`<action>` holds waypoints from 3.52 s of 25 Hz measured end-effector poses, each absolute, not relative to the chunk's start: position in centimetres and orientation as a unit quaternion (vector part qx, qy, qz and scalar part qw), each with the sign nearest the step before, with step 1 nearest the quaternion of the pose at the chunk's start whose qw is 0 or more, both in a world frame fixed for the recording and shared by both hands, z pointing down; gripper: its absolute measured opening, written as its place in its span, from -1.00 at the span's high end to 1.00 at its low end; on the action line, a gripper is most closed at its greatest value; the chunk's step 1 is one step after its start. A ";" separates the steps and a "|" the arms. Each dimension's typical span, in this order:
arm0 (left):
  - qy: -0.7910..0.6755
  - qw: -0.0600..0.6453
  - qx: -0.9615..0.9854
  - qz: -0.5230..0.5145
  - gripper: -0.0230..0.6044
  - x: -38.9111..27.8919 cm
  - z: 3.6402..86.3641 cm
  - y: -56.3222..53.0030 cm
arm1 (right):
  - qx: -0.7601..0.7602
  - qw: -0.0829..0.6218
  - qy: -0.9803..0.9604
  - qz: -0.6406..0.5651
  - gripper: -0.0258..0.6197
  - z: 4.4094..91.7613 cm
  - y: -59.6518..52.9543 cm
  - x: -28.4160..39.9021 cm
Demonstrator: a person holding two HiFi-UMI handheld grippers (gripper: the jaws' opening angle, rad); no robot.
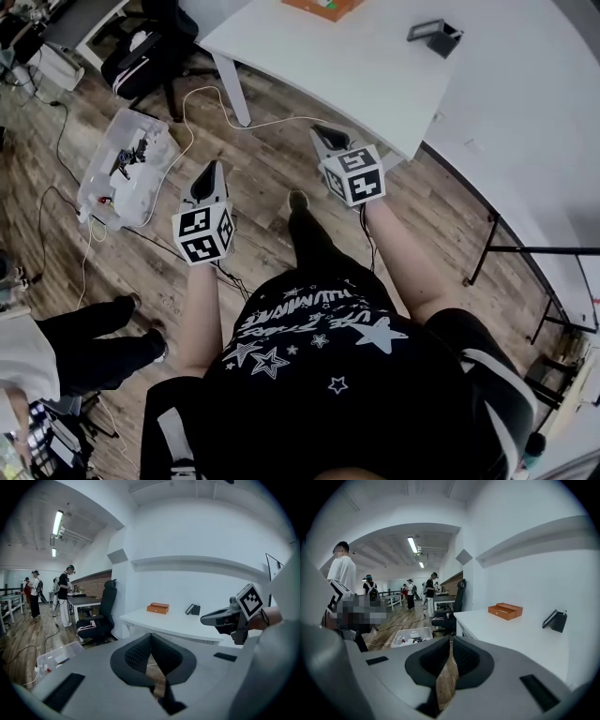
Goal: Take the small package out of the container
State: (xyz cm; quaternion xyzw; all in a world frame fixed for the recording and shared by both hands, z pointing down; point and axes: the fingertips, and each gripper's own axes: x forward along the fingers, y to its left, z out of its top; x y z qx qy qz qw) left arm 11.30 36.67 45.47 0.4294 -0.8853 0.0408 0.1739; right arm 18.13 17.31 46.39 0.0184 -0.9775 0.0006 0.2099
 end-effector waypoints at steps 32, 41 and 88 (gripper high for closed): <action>-0.864 0.181 0.466 0.056 0.86 -17.0 44.0 5.9 | 0.020 0.208 -0.976 0.065 0.75 47.0 -13.2 -9.6; -0.827 0.159 0.534 0.073 0.86 -19.6 44.1 0.8 | 0.061 0.202 -0.974 0.085 0.75 48.0 -16.6 -10.5; -0.325 0.151 0.849 0.388 -0.16 -33.8 51.9 -36.1 | 0.360 0.237 -0.879 0.206 0.75 52.0 -36.8 -18.2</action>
